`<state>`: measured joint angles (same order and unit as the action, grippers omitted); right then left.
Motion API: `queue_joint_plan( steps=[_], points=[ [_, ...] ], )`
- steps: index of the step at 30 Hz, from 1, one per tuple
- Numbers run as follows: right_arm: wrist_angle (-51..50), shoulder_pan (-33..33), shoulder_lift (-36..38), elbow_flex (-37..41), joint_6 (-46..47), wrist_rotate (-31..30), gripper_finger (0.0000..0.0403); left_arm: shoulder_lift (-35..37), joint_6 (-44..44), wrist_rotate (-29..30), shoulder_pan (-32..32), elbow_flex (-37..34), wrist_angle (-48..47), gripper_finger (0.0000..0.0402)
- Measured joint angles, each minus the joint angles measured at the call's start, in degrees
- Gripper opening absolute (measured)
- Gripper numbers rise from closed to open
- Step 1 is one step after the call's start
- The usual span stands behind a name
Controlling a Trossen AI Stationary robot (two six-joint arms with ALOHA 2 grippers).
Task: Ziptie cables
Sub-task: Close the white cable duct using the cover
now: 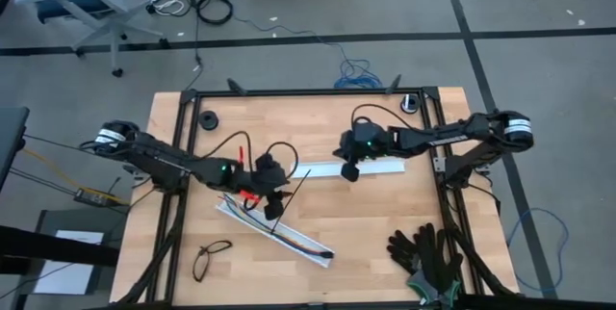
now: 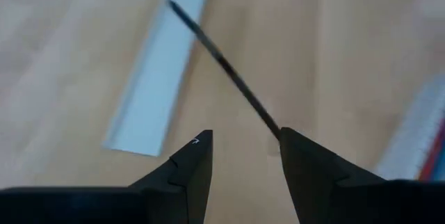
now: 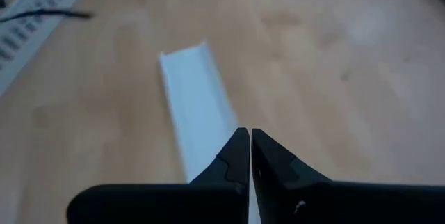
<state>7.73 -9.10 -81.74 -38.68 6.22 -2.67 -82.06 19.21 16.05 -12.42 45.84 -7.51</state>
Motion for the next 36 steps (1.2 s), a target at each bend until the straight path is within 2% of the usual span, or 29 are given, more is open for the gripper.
queue_joint_plan(
  steps=[3,6,15,23,31,34,36],
  points=[
    [0.0,1.0,0.7,2.5,2.2,0.3,0.0,0.0,-3.1,-7.4,1.4,0.0,0.9,0.0142],
    [0.5,2.0,0.4,3.9,3.9,0.0,0.0,0.2,-4.0,-12.2,1.6,0.0,-0.4,0.0142],
    [1.5,3.6,0.4,5.4,5.9,-0.8,0.0,0.3,1.6,-26.3,-0.3,0.0,-1.4,0.0142],
    [4.3,5.3,0.3,5.4,7.3,-0.7,0.0,-0.3,10.4,-27.5,-0.8,0.0,-9.1,0.0142],
    [4.2,7.6,0.3,5.4,7.3,-0.7,0.0,-7.5,15.7,-33.8,-0.8,0.4,-4.3,0.0142],
    [4.2,8.6,0.3,5.4,7.4,-0.7,0.0,-11.1,17.0,-32.0,-0.8,-0.1,-5.1,0.0142],
    [4.2,9.2,0.3,5.4,7.4,-0.7,0.0,-12.3,17.3,-28.8,-0.9,-0.1,-4.7,0.0142]
  ],
)
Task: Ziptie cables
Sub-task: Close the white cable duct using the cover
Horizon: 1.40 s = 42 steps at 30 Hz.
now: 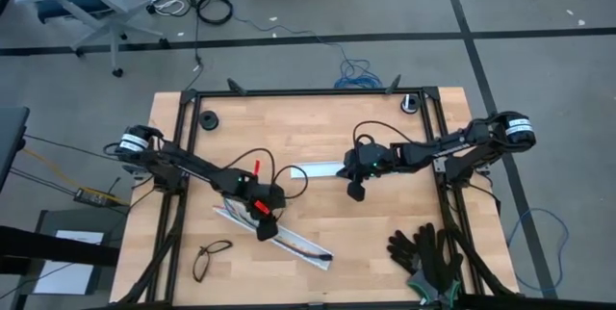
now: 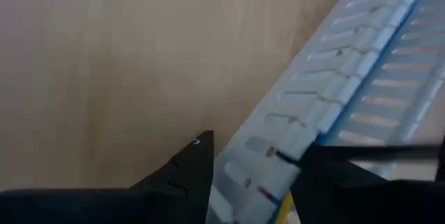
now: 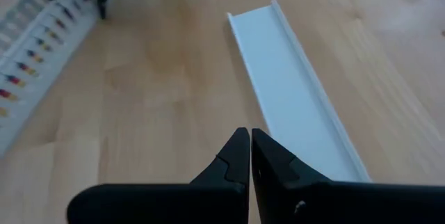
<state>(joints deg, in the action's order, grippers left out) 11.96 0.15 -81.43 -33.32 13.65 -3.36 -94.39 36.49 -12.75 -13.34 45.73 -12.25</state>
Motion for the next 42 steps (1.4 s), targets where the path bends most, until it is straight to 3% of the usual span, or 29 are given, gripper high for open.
queue_joint_plan(
  steps=[10,17,21,30,36,42],
  points=[
    [-0.1,1.3,0.0,0.0,-0.3,-1.1,0.0,-1.1,-1.7,13.6,1.2,0.3,0.3,0.0142],
    [-0.2,0.8,0.0,0.0,-4.6,-11.1,0.0,0.8,-4.7,23.7,5.5,0.1,-6.4,0.0142],
    [-0.2,-1.4,0.0,0.0,-8.9,-13.0,0.0,0.8,-8.9,23.0,8.6,0.1,-6.2,0.0142],
    [-0.1,-9.9,0.0,0.0,-16.4,-9.1,0.0011,0.7,-26.0,18.6,14.9,3.9,-4.6,0.0142],
    [-0.1,-15.9,0.0,0.0,-15.9,0.6,0.0032,0.7,-31.9,12.0,18.6,7.2,-6.0,0.0142],
    [-1.8,-18.0,0.0,-0.1,-17.6,9.1,0.0057,1.0,-33.3,11.8,19.0,10.4,-6.1,0.0142]
  ],
)
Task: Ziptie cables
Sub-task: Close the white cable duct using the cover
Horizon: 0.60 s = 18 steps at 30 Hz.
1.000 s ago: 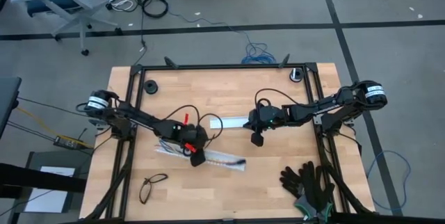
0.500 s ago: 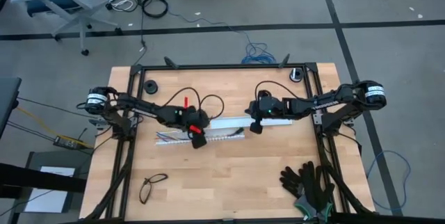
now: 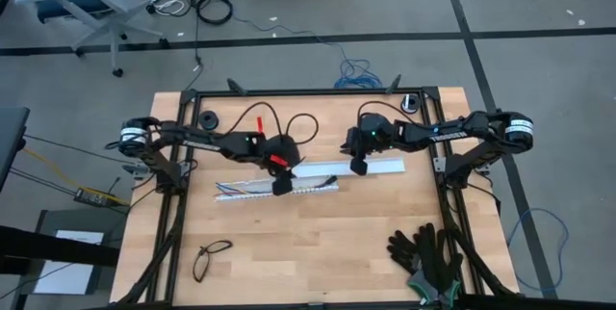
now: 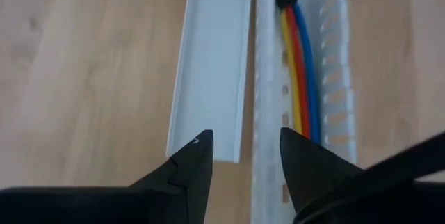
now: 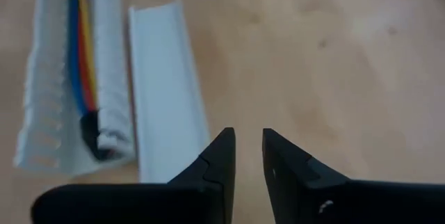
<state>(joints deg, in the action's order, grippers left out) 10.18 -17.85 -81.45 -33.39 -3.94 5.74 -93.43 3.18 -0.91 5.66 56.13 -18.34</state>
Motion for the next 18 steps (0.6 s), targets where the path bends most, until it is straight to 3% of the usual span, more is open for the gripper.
queue_joint_plan(
  steps=[6,12,15,18],
  points=[
    [-8.9,0.6,0.0,0.0,-2.0,6.9,0.0085,4.6,-1.5,0.3,-0.1,1.9,-0.2,0.0142],
    [-14.8,3.5,0.0,0.0,-2.3,10.0,0.009,10.6,-1.2,3.7,-0.7,1.7,-0.3,0.0142],
    [-15.0,5.8,0.0,0.0,-3.3,7.7,0.0086,11.4,-1.2,5.7,-1.8,1.7,-0.2,0.0142],
    [-17.6,8.4,0.0,0.0,-6.3,-0.2,0.0081,11.3,-0.2,6.8,-3.1,1.7,0.2,0.0142]
  ],
)
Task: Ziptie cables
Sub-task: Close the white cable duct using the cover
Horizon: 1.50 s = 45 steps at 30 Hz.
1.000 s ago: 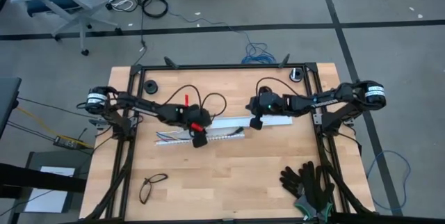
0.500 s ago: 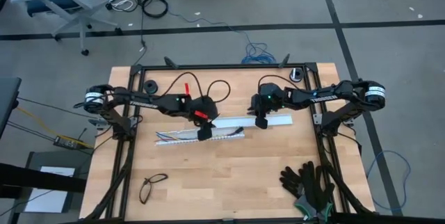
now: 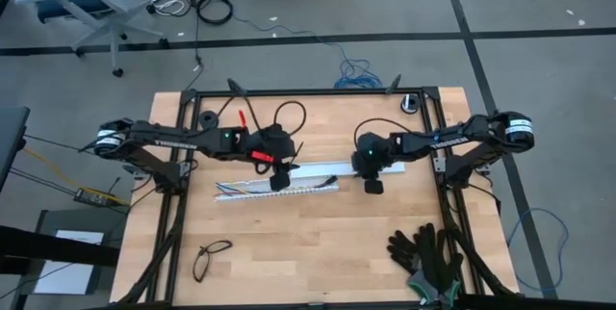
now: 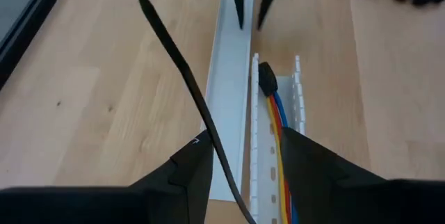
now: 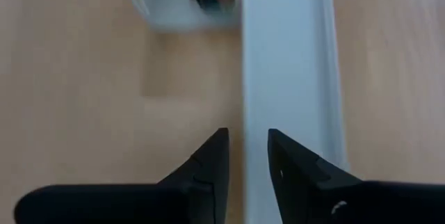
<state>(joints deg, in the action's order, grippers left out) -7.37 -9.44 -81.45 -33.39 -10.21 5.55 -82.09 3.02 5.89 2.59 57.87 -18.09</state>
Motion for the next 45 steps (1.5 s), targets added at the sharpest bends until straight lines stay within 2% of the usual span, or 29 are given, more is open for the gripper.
queue_joint_plan(
  steps=[3,5,10,15,19,25,27,33,40,45],
  points=[
    [-2.5,2.0,0.0,0.0,-2.2,-6.5,0.0074,-0.4,0.6,2.2,-1.7,0.0,0.4,0.0142],
    [-3.0,2.6,0.0,0.0,-3.0,-8.7,0.0069,-0.7,1.1,4.5,-3.0,-0.2,1.3,0.0142],
    [-3.3,2.5,0.0,0.0,-3.3,-7.7,0.0041,-0.9,4.1,6.2,-5.7,-5.2,10.3,0.0142],
    [-4.9,2.5,0.0,0.0,-0.8,-7.4,0.0004,-0.9,11.2,6.5,-8.1,-11.6,16.7,0.0142],
    [-5.1,2.5,0.0,0.0,2.6,-8.2,0.0002,-0.9,15.6,6.5,-10.3,-15.6,22.3,0.0142],
    [-5.6,3.1,0.1,0.0,7.9,-14.9,0.0001,-0.9,18.7,6.7,-13.5,-20.1,30.2,0.0142],
    [-5.6,3.3,0.8,0.1,10.1,-14.8,0.0,-0.9,19.8,7.6,-14.2,-21.1,31.9,0.0142],
    [-5.6,5.6,7.9,0.1,15.3,-14.5,0.0,-0.9,21.3,12.0,-15.6,-21.6,31.3,0.0142],
    [-5.5,7.7,20.7,0.1,18.1,-12.7,0.0001,-0.9,19.9,12.3,-15.7,-21.6,31.2,0.0142],
    [-5.6,9.5,23.3,0.1,21.1,-9.5,0.0001,-0.9,19.9,13.3,-15.7,-21.6,29.8,0.0142]
  ],
)
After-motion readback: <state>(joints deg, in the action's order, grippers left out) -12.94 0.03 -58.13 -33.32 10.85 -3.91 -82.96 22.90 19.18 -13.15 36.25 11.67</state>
